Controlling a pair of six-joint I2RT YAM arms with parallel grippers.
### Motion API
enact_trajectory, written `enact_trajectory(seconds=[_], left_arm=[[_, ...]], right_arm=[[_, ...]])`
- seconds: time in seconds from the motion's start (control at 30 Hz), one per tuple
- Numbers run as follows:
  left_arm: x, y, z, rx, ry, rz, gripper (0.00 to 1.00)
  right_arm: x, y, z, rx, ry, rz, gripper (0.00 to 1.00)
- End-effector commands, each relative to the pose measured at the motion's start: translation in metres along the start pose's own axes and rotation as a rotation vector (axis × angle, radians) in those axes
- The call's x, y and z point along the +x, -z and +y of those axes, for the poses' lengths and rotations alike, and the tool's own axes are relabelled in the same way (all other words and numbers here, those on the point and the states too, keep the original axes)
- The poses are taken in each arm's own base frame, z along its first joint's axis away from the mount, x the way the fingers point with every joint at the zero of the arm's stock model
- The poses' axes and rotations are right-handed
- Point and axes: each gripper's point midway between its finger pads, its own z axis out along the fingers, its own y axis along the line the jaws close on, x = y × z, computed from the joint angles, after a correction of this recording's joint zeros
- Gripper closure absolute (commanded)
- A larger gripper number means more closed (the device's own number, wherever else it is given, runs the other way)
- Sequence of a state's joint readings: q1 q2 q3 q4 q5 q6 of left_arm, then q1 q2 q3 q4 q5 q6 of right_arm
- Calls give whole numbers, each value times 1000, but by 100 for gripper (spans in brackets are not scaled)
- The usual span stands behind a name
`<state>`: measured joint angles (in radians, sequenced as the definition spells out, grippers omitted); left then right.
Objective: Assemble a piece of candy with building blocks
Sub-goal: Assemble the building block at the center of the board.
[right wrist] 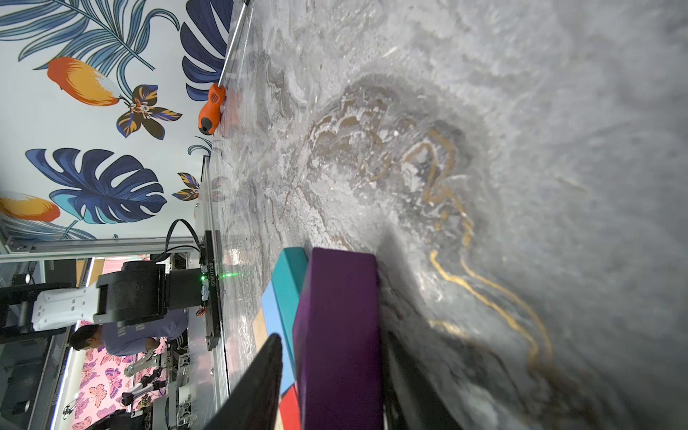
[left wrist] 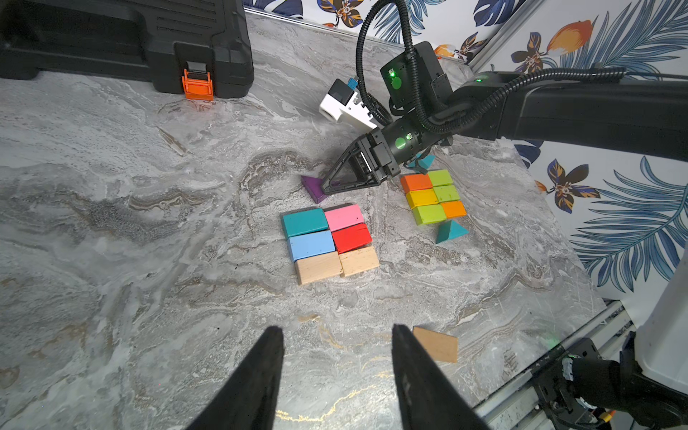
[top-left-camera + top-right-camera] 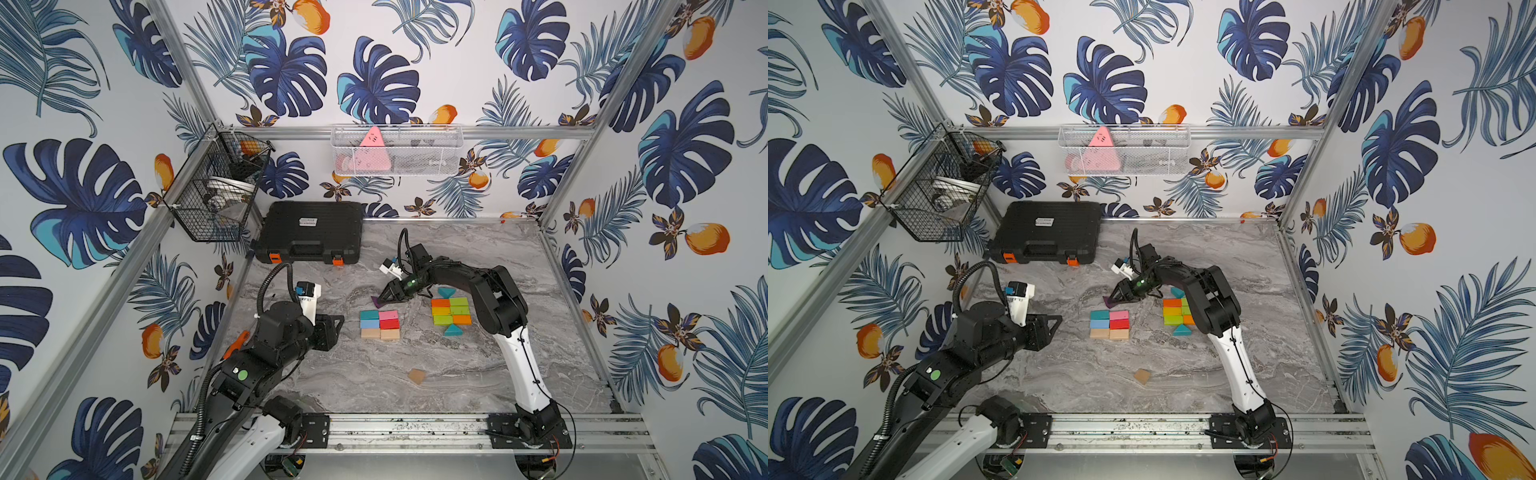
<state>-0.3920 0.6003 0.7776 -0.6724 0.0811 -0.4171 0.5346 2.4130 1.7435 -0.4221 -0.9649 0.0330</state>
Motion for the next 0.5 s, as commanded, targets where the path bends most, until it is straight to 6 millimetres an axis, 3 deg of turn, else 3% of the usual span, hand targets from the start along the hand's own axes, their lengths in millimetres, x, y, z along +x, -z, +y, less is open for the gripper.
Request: enact_trajectory(seconds=[0.0,0.47], left_arm=[[-5,-1,-3,16,-14,-18,48],[-5,-1,-4,16,-13,-19,48]], right_arm=[[11,-3,-27,117,-42,29,50],[6,20,-46,225,-31,-10,38]])
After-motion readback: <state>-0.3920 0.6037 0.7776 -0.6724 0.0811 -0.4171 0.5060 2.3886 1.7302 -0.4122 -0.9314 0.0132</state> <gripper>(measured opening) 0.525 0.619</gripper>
